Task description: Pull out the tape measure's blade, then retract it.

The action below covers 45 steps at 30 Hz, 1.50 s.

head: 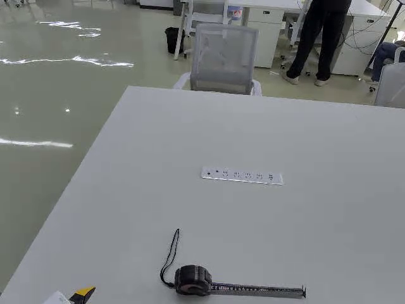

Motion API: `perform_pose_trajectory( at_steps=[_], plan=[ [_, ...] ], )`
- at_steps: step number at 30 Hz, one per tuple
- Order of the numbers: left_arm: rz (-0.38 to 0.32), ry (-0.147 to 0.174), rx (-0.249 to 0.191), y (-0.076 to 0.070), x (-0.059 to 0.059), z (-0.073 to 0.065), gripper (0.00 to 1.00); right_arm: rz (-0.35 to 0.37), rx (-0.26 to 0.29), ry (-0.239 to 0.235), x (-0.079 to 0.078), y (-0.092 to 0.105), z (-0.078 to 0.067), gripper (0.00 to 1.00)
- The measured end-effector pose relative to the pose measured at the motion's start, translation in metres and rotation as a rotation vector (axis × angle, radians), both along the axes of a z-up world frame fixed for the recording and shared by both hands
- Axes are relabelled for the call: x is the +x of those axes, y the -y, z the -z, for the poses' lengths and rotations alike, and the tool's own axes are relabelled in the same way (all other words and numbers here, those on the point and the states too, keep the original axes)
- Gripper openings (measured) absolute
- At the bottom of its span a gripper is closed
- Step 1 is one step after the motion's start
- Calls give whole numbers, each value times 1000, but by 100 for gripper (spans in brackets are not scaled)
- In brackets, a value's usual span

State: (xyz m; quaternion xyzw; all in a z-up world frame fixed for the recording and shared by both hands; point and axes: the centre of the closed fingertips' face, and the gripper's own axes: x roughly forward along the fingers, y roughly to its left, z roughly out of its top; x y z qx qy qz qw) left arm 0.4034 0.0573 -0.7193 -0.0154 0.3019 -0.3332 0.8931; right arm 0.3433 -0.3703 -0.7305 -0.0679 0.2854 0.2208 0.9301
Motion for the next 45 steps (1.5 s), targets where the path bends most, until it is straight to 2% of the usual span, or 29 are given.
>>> perform_pose_trajectory(
  at_steps=[4,9,12,14,17,20,27,33,34,35,38,43,45],
  plan=[
    [-1,5,-4,3,-2,-5,99,5,-1,0,-1,2,1,100],
    [-1,0,11,3,-4,-4,99,6,-4,-2,-4,3,2,100],
    [-5,-2,3,7,-4,-10,99,-2,-6,10,-4,2,1,100],
    [-14,1,-20,12,0,-18,99,-11,-5,14,-4,2,0,99],
    [-12,13,-30,22,2,-31,99,-24,-6,8,-3,2,3,98],
    [5,27,-22,32,5,-34,99,-25,-6,4,-1,3,4,99],
    [45,-3,11,49,5,-22,99,-27,-17,2,-2,7,3,99],
    [24,-8,17,58,7,-25,99,-20,-34,10,-1,14,2,100],
    [-18,-39,33,56,8,-22,99,-21,-36,10,-1,14,1,99],
    [-16,-56,38,57,7,-21,99,-20,-36,9,-1,14,1,99],
    [-23,-44,32,64,9,-24,99,-23,-38,10,1,13,-1,99],
    [-44,-9,60,76,14,-28,99,-46,-52,13,6,11,1,97],
    [-75,30,78,78,20,-30,99,-54,-59,14,9,11,0,96]
  ],
)
